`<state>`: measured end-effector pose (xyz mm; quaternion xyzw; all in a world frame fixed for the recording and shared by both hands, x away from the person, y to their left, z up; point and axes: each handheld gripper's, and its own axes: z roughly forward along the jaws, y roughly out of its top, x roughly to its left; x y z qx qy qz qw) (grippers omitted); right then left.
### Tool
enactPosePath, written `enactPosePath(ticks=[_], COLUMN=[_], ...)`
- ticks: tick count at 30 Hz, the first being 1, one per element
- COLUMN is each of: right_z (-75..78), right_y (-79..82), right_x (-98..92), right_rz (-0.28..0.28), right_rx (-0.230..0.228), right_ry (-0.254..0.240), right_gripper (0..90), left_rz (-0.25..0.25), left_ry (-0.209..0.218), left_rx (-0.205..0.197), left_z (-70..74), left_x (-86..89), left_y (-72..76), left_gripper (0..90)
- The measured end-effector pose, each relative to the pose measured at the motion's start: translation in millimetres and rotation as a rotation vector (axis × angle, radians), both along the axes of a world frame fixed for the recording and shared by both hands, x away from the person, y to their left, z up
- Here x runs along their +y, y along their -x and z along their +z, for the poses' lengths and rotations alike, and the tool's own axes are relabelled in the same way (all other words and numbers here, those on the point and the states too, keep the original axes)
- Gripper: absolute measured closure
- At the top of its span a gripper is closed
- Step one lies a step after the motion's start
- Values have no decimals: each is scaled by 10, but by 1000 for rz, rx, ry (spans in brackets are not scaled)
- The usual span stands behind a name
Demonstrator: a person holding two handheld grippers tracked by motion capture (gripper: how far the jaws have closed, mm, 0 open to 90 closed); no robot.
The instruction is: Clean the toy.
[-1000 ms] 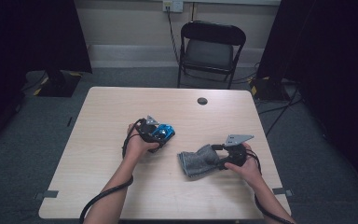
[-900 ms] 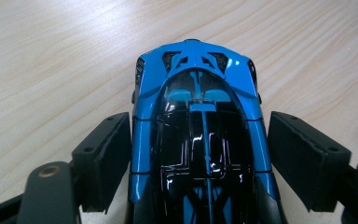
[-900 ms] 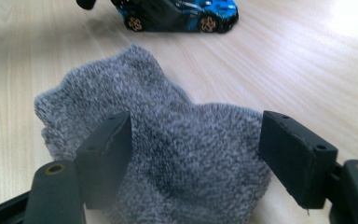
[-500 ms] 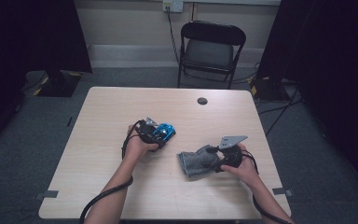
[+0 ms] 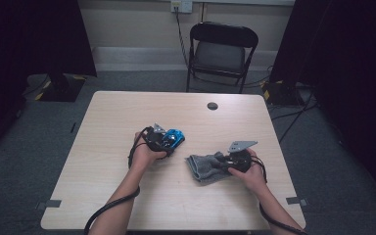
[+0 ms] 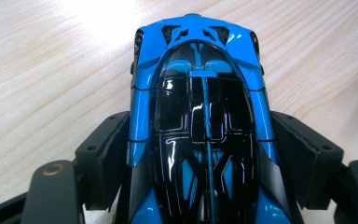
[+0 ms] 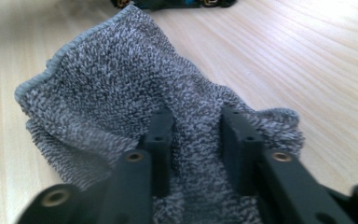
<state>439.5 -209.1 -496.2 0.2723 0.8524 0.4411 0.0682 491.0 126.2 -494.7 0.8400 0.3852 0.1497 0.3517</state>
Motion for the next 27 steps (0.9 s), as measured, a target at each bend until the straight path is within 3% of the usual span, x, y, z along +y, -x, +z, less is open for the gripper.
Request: enactPosePath(ticks=[5,7,8,9,11,14,17,18,19,20,22,24,27], right_z=[-9,6,6,20,25,12,18,18,49,61,85,94,88], right_y=[-89,-149,-149,-218,-289,-379,-408,-408,-385,-368,-318,-254,-139], right_x=[-20,-33,-33,-47,-63,-97,-101,-101,-112,-120,-151,-167,-196], right_rz=[-90,-145,-145,-198,-252,-305,-296,-296,-270,-269,-228,-203,-169], right_rx=[-7,-17,-17,-23,-22,0,6,6,0,-6,-9,-18,-9], right_ry=[-47,-42,-42,-41,-30,-44,-32,-32,-56,-58,-73,-33,-33], right_gripper=[735,738,738,737,735,692,558,558,469,446,433,411,404], left_rz=[-1,-1,-1,3,5,2,2,2,3,4,4,5,7], left_ry=[5,-1,-1,-2,8,2,-2,-2,-1,1,4,6,8], left_rx=[-2,-3,-3,-6,-6,-12,-10,-10,-11,-11,-13,-13,-13], left_z=[-7,-5,-5,-6,-12,-12,-12,-12,-13,-15,-17,-18,-19], left_x=[4,3,3,4,3,6,1,1,0,1,2,5,4], left_y=[11,14,14,18,22,25,28,28,29,31,31,31,31], left_gripper=[249,248,248,248,248,248,248,248,248,248,248,247,248])
